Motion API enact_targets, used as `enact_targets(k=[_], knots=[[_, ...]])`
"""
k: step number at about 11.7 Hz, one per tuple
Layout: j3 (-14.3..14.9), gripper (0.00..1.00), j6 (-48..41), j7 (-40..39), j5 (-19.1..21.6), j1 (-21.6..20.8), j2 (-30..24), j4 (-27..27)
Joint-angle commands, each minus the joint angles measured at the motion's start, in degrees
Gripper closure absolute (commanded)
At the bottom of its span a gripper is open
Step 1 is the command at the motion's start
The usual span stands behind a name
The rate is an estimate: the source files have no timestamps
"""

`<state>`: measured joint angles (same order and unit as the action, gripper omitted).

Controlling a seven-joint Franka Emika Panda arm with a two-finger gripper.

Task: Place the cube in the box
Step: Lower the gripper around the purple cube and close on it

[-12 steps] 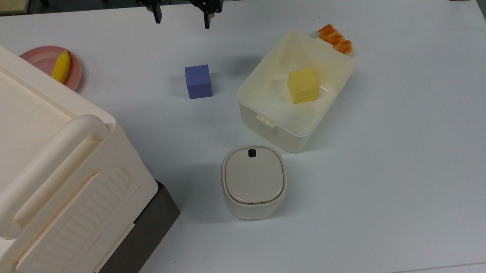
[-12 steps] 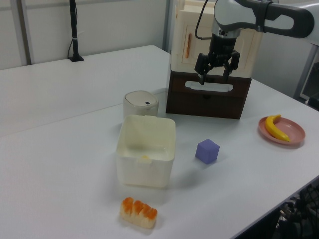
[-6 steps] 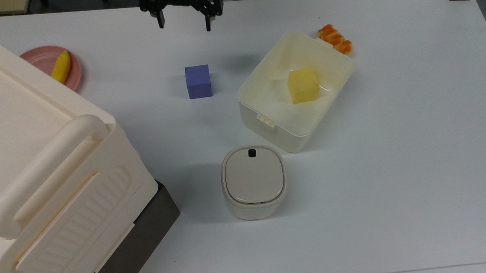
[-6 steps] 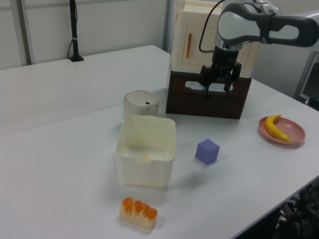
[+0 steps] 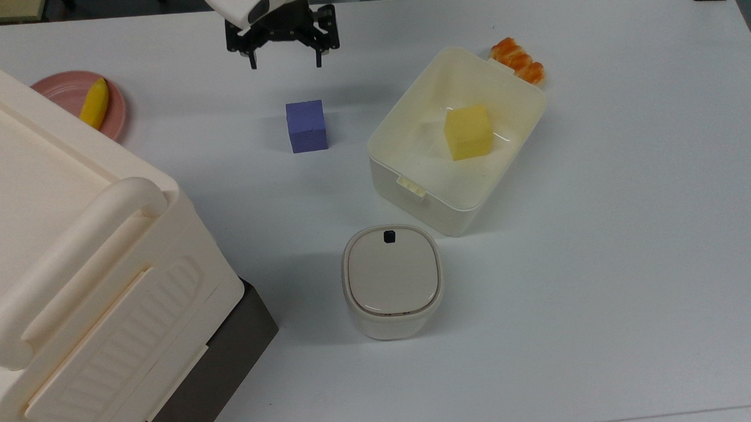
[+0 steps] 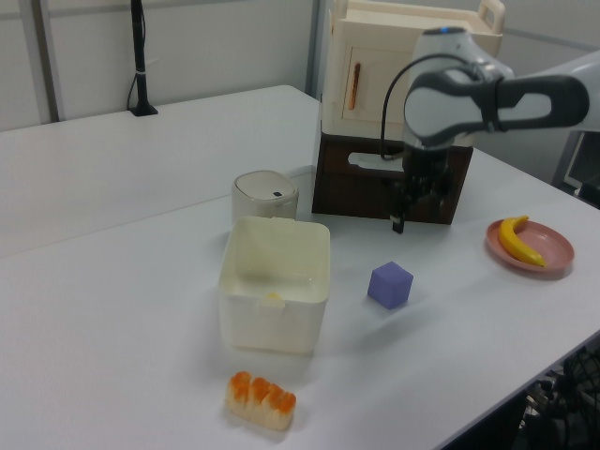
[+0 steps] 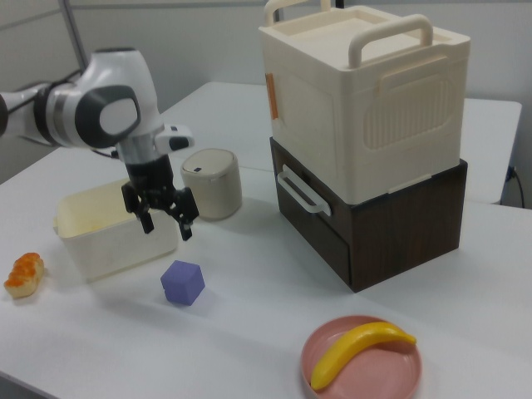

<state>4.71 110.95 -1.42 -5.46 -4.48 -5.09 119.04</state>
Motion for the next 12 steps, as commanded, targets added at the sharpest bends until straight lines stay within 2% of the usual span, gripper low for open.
enact_targets(k=[1,4,12], knots=[[0.3,0.0,3.6,-1.7,-2.0,0.3,1.6,2.9],[0.3,0.0,4.7,-1.7,-4.2,-0.3,6.2,2.4],[-0.1,0.0,5.5,-4.6,-5.2,-3.1,9.2,2.2]])
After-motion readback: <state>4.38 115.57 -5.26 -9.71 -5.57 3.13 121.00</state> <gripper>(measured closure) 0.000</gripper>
